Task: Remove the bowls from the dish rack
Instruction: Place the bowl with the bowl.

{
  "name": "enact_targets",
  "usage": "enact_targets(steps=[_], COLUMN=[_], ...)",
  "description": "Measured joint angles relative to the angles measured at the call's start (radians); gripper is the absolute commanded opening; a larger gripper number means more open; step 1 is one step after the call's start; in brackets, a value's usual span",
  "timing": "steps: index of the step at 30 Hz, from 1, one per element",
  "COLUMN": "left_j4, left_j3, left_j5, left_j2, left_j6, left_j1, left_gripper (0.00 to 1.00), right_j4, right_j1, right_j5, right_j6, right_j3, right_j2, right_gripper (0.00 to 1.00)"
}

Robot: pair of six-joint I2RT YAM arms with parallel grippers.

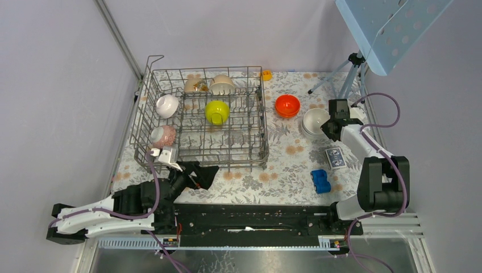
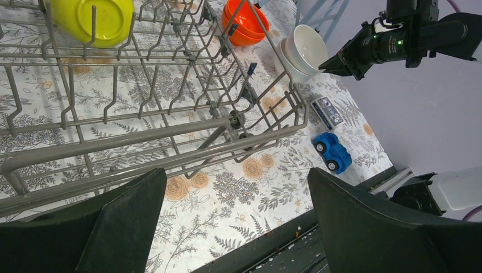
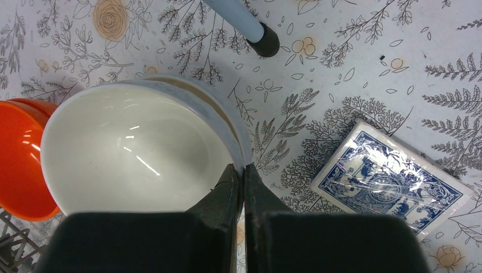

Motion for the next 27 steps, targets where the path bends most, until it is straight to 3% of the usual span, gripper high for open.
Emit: enact_targets(steps=[6,10,20,27], left_j4=[0.000,0.000,0.001,0.001], left_j3=[0.000,0.000,0.000,0.000], left_j5=[0.000,0.000,0.000,0.000], left_j2=[0.024,0.027,0.031,0.031], left_j6=[0.000,0.000,0.001,0.001], left_j1=[0.000,0.000,0.000,0.000], left_gripper=[0.99,0.99,0.99,0.99], right_j4=[0.003,0.006,0.008,0.003], right_j1=[-0.001,-0.002,-0.002,-0.006], right_j5=[-0.019,-0.033,-0.041,-0.046], right_j6=[-0.009,-0.014,-0.024,-0.040], right_j3=[0.010,0.021,0.029,0.029], right_j2=[0.018,0.019,0.016,0.000], right_gripper=[0.25,0.32,0.35,0.25])
